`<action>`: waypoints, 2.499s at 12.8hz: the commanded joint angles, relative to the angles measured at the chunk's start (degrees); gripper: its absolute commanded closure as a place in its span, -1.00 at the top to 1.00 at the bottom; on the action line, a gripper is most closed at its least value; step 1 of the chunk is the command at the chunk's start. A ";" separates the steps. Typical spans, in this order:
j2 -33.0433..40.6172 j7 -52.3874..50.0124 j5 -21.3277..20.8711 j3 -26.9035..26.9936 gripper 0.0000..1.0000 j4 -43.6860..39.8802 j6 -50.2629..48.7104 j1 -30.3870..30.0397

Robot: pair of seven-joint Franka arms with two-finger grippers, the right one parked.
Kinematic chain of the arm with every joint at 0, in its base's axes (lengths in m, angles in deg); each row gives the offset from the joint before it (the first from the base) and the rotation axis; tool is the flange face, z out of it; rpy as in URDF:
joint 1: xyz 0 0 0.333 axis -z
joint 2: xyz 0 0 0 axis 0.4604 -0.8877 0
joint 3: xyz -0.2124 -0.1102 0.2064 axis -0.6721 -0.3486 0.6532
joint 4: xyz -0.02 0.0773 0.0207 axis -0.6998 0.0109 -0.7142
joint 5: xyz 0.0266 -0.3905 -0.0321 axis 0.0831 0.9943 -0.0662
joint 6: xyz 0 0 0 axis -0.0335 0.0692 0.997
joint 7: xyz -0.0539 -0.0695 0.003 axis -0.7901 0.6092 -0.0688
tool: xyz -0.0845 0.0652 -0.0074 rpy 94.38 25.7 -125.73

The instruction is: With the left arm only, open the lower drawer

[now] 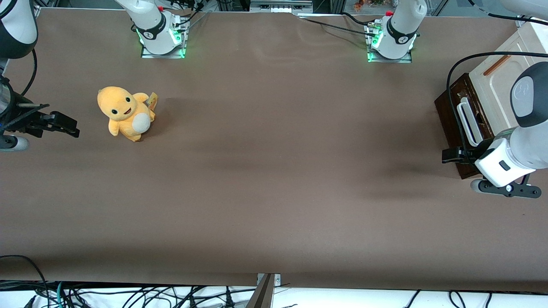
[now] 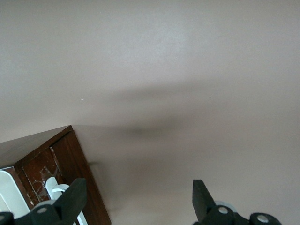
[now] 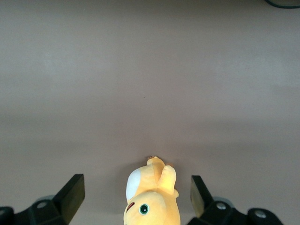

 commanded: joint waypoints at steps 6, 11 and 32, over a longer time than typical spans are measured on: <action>0.61 -0.88 0.37 -0.02 1.00 1.20 0.10 0.05; 0.61 -0.97 0.45 -0.02 1.00 1.20 0.19 0.14; 0.44 -6.68 -11.92 -0.46 1.00 1.90 -3.24 6.98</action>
